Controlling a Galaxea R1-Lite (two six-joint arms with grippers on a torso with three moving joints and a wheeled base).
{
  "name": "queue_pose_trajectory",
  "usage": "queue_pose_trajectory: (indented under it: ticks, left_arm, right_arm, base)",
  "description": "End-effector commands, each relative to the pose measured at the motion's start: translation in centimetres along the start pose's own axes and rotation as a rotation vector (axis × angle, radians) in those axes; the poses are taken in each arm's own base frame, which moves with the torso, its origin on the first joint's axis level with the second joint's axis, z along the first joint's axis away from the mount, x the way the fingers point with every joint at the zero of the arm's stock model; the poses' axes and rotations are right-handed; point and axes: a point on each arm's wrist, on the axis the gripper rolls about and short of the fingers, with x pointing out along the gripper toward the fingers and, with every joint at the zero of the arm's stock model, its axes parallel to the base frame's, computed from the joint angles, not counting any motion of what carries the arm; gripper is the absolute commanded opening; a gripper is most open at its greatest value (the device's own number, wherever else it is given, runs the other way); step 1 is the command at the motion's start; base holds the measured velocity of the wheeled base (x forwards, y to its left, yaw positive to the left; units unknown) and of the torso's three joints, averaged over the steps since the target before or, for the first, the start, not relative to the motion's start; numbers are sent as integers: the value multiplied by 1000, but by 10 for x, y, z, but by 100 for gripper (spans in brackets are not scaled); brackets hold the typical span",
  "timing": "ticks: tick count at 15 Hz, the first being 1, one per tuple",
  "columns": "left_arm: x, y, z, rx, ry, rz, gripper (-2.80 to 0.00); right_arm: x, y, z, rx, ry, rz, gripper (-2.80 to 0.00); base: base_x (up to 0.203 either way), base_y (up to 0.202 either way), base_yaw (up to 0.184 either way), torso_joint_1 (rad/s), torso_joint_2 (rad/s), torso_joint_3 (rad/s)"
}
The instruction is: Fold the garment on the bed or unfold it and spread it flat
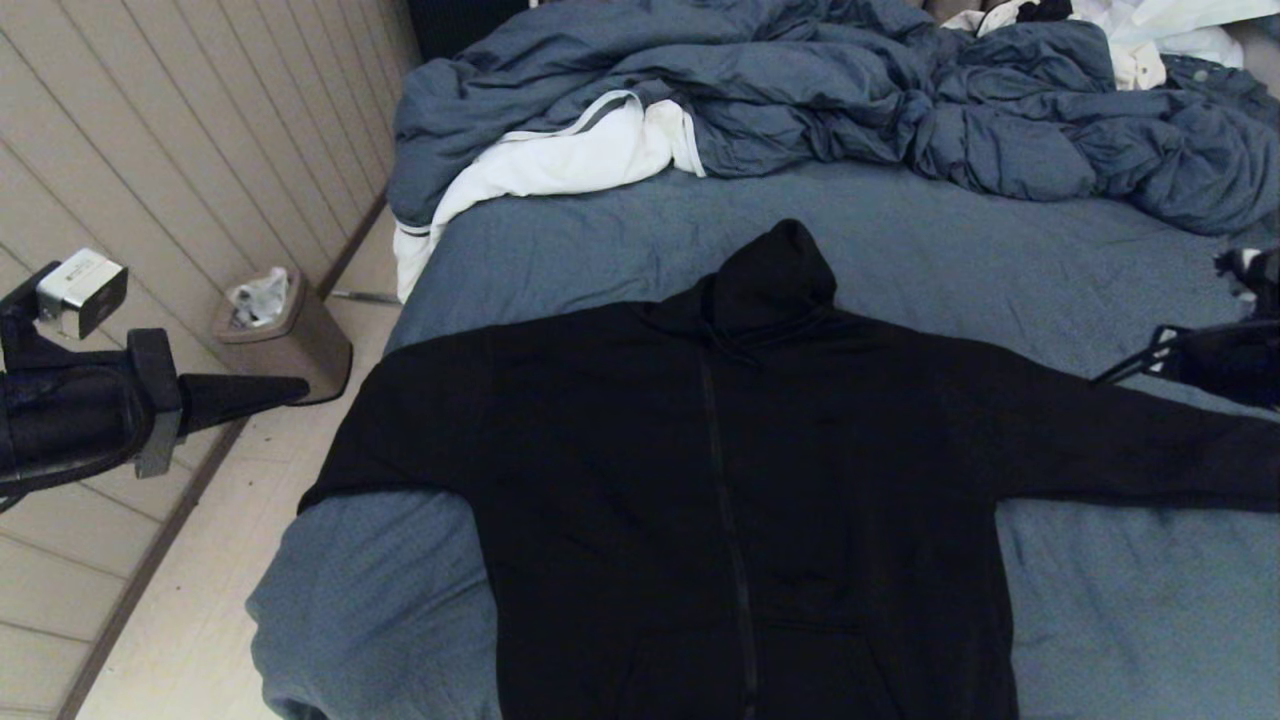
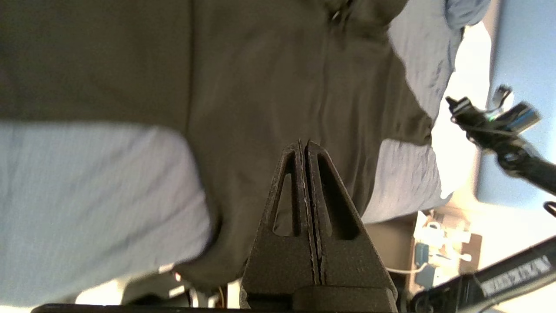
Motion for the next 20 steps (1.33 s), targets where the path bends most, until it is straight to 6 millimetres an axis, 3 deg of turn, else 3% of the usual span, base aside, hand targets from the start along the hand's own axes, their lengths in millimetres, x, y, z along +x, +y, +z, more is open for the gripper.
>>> queue_pose_trajectory:
  ticks: [1,4,6,8,11,13,15,20]
  left_arm:
    - [0,-14,12,33,-16,-21,-280]
    - [10,-37,16,65,-23,21,-280]
    - [16,-33,2,45,11,45,-280]
    - [20,-28,-9,38,40,40,-280]
    - [18,-26,-17,42,37,36,-280]
    - [16,-25,-23,40,41,35,-280]
    - [10,-24,-32,36,45,37,-280]
    - [12,-18,-40,28,50,38,-280]
  right_arm:
    - [-24,37,30,-3,18,90,-280]
    - [-45,93,67,-23,20,223,-280]
    - [-41,131,78,-45,-2,298,-280]
    - [-44,182,69,-147,-43,387,-280]
    - [-33,245,41,-224,-240,304,-280]
    - [-37,272,18,-283,-291,287,-280]
    - [-48,292,10,-289,-308,320,-280]
    - [-43,310,-1,-266,-354,341,-280]
  base:
    - [0,0,0,0,0,0]
    - [0,0,0,0,0,0]
    - [0,0,0,0,0,0]
    - [0,0,0,0,0,0]
    - [0,0,0,0,0,0]
    - [0,0,0,0,0,0]
    - [0,0,0,0,0,0]
    - [0,0,0,0,0,0]
